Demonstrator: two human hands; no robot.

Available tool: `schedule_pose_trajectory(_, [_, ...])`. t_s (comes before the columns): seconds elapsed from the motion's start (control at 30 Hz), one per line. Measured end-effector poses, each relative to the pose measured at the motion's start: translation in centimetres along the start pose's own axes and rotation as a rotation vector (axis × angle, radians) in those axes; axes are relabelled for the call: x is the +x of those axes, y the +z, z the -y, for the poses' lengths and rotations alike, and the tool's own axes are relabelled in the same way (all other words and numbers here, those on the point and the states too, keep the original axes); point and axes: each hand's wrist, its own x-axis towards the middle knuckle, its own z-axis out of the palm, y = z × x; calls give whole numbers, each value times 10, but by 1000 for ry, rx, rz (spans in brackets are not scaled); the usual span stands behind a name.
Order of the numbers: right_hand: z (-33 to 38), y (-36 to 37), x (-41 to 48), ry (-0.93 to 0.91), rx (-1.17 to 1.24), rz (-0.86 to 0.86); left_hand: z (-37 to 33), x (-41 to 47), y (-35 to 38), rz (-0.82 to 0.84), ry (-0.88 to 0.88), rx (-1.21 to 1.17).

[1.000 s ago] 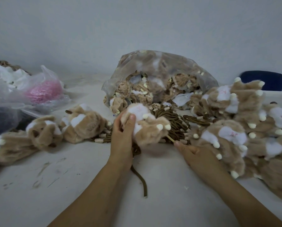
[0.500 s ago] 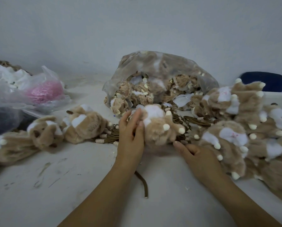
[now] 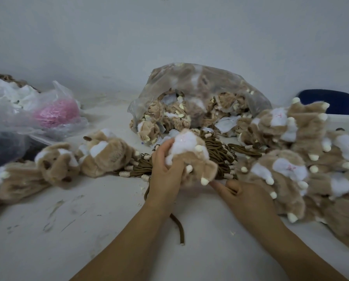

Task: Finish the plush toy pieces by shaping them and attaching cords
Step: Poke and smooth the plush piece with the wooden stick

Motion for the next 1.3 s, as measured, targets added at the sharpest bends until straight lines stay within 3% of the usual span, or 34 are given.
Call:
schedule_pose_trajectory(0.17, [-2,0,1,50,175,2,-6,-6,3,114,156,109])
schedule_pose_trajectory(0.3, [-1,1,1,49,242,3,-5,-7,4,137,116,160])
schedule_pose_trajectory(0.47, [3,2,-1,59,305,-2,-3,-10,4,137,43,41])
schedule_pose_trajectory(0.77, [3,-3,0,61,350,76,-1,-8,1,41,-17,41])
schedule_pose_trajectory(1.0, [6,2,-1,104,430,72,2,-14,6,94,116,61])
schedule_pose_trajectory(1.3, [5,5,2,108,433,112,5,-7,7,232,-144,-260])
